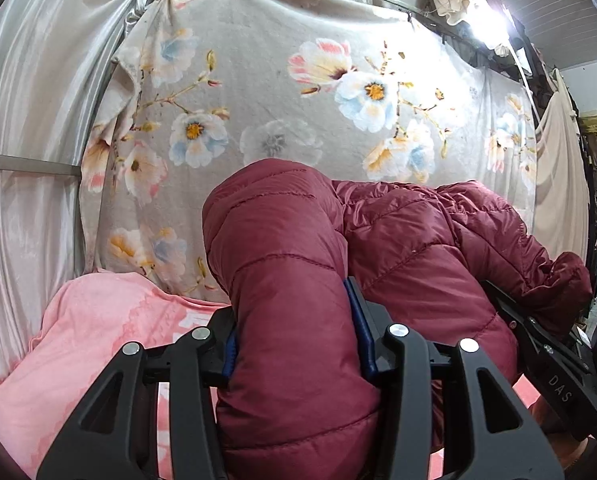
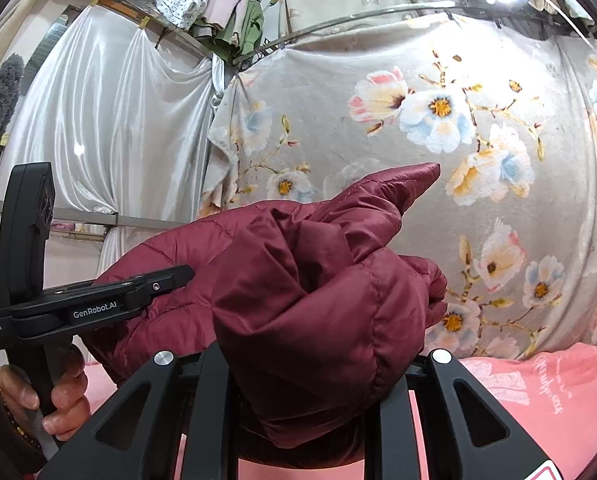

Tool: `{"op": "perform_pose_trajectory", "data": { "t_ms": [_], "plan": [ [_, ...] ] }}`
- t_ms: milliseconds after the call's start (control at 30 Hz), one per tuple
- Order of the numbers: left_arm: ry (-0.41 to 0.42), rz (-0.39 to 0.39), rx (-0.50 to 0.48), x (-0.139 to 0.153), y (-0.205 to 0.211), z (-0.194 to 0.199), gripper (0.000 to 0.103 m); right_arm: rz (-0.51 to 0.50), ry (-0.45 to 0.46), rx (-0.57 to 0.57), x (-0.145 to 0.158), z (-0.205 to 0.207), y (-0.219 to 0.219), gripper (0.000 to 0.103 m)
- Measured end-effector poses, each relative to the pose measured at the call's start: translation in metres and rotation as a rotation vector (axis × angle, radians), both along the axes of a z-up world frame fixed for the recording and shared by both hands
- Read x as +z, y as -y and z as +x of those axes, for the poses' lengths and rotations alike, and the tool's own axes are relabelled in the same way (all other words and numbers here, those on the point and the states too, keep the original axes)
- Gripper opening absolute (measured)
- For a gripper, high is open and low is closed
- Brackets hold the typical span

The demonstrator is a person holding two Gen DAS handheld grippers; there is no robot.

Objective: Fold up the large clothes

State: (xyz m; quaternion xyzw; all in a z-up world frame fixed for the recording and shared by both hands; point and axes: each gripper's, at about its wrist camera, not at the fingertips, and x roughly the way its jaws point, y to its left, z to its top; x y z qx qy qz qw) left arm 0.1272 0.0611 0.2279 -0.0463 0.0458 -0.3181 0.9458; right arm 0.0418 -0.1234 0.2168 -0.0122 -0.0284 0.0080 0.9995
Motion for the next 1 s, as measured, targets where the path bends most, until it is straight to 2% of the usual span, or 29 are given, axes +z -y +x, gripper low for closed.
{"op": "perform_pose_trajectory", "data": {
  "t_ms": [200, 400, 833, 1000],
  "plan": [
    [-0.023, 0.009, -0.003, -0.023, 0.007, 0.041, 0.043, 0.056, -0.066, 0.010, -0.027, 0.049, 0.012, 0.019],
    [-0.107, 0.025, -0.008, -0.067, 0.018, 0.090, 0.043, 0.105, -0.170, 0.003, -0.070, 0.095, 0.023, 0.019],
    [-0.305, 0.088, -0.014, -0.184, 0.040, 0.163, 0.043, 0.158, -0.385, -0.056, -0.178, 0.160, 0.037, 0.019],
    [-0.394, 0.163, 0.000, -0.227, 0.052, 0.178, 0.043, 0.167, -0.504, -0.080, -0.221, 0.174, 0.038, 0.019]
  ]
}}
